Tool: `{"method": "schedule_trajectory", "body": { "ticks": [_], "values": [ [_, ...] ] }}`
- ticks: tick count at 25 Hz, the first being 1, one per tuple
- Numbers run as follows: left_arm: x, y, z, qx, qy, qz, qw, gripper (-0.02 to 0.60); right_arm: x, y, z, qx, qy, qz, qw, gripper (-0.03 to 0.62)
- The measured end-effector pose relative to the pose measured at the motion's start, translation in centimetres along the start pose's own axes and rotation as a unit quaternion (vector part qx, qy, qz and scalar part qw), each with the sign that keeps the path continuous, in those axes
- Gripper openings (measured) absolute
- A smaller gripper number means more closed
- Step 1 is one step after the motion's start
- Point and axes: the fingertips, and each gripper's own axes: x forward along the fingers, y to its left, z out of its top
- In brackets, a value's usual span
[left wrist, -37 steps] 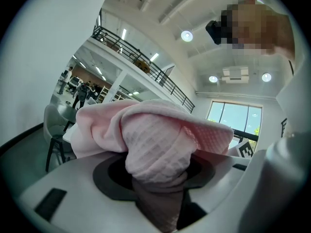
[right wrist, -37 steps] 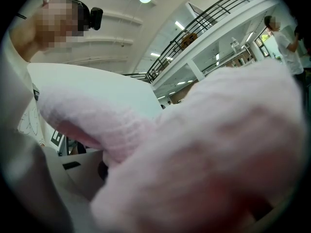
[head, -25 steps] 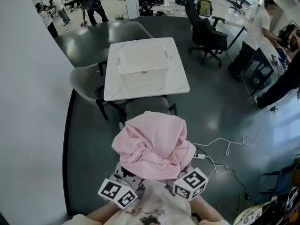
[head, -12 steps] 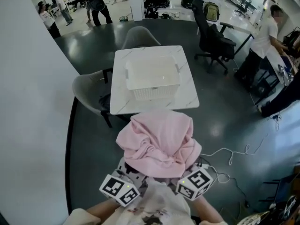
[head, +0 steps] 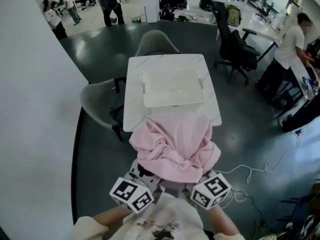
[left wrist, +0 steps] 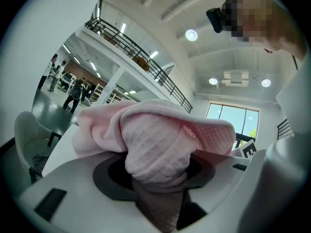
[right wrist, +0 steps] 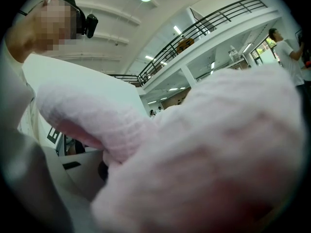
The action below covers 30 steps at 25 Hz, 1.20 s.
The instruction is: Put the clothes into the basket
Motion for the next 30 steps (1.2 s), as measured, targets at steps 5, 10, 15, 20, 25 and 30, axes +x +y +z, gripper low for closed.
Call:
{"method": "schedule_trajectory", "body": {
  "ticks": [5,10,15,20,25,30],
  "values": [
    [2.7,3.4,2.1,0.013,-0.001,-0.007,0.9999,0.235,4.0,-2.0,1.7,0.0,-0.016,-0.003,1.0,0.161],
    [4.5,5.7,4.6,0.019,-0.005,-0.018,0.9996,0.235,7.1,-3.1,3.9,-0.01,-0.03,-0.013,0.999,0.161],
    [6.6,7.7,7.2,0.031,-0.009,-0.028,0.9991,0.235,9.9,-4.3,6.2,-0.02,-0.044,-0.019,0.999,0.161],
    [10.4,9.9,9.2,0.033,-0.017,-0.04,0.9985,0.235,12.7,-7.3,8.8,-0.039,-0.05,-0.025,0.998,0.161],
    [14.5,12.9,10.9,0.028,-0.028,-0.05,0.998,0.235,16.2,-10.8,10.8,-0.057,-0.052,-0.033,0.996,0.161],
    [17.9,15.0,12.2,0.027,-0.04,-0.052,0.9975,0.235,18.7,-13.7,12.5,-0.067,-0.05,-0.032,0.996,0.161]
  ]
}}
